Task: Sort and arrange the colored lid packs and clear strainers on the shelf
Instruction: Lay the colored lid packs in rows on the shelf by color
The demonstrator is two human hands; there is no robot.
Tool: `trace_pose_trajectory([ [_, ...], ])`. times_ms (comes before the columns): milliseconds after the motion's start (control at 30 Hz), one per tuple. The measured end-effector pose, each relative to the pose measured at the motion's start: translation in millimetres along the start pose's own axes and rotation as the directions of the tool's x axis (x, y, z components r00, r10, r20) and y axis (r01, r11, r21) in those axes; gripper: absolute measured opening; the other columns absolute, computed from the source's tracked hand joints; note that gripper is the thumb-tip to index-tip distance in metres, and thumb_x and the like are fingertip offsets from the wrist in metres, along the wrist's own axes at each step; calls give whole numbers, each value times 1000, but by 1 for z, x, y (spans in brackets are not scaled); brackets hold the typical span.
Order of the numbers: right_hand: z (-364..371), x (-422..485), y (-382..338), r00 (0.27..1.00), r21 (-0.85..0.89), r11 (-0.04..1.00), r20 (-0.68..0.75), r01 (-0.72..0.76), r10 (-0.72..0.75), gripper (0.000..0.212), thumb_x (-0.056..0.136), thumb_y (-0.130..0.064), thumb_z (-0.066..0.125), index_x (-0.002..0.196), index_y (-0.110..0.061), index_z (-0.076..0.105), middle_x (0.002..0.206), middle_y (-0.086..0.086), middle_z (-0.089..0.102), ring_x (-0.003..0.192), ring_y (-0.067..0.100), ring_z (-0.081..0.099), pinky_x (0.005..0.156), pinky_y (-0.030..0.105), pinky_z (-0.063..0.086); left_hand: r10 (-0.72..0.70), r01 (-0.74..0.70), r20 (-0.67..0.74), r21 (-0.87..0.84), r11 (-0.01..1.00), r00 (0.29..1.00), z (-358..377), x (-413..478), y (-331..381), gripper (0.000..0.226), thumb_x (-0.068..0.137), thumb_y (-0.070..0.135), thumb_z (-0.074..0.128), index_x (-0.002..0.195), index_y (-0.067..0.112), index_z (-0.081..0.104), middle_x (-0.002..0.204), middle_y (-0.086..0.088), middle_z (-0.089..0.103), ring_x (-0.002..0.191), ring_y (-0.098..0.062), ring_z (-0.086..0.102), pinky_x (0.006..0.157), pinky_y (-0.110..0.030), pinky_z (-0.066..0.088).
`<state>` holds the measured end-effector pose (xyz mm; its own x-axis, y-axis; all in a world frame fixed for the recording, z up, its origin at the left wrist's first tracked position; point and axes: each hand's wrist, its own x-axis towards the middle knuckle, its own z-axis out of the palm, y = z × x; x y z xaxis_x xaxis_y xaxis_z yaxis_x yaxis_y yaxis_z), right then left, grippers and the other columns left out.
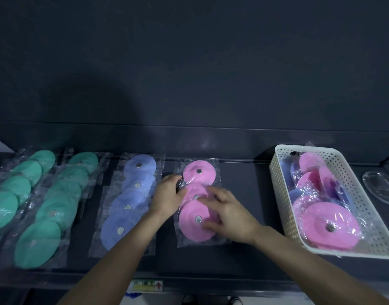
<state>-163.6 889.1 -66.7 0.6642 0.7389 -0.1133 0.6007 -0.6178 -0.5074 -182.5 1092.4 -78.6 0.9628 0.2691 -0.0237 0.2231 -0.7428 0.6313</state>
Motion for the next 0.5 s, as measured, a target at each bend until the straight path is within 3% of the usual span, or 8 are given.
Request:
trace_pose_trajectory([
  [100,8,-4,6,995,-99,995,100,17,-7,77,80,-53,63,146,-39,27,160,-5,0,147,18,-3,120,38,13,-13,13,1,-10,1000,1000,1,1,0,40,85,20,67,122,5,60,120,-11,61,109,-23,56,91,-23,38],
  [233,10,-5,5,997,-102,995,73,20,-13,77,79,-52,64,146,-40,27,160,-6,-8,147,18,-9,120,39,10,-19,19,-8,-11,1000,1000,2,2,1,39,87,23,65,122,6,59,123,-10,58,112,-23,55,92,-22,36],
  [333,7,-7,-1,997,-183,983,75,32,-18,78,82,-54,60,148,-37,22,159,-7,-15,145,14,-18,120,38,-1,-25,25,-22,-10,1000,999,4,0,4,41,92,23,58,130,7,53,140,-10,45,128,-26,44,100,-24,31],
  [400,6,-9,-7,996,-254,966,85,44,-22,77,83,-58,54,149,-38,17,159,-6,-16,144,14,-23,117,44,-12,-16,16,19,-14,1000,1000,6,0,4,46,94,23,55,137,11,47,151,-7,33,138,-21,33,108,-26,26],
  [500,5,-9,-10,995,-322,945,99,46,-15,75,84,-63,46,148,-40,14,160,-2,-10,144,15,-22,111,49,-22,7,-6,81,-9,1000,997,10,2,4,48,94,21,54,141,14,44,151,-3,36,138,-18,34,112,-28,28],
])
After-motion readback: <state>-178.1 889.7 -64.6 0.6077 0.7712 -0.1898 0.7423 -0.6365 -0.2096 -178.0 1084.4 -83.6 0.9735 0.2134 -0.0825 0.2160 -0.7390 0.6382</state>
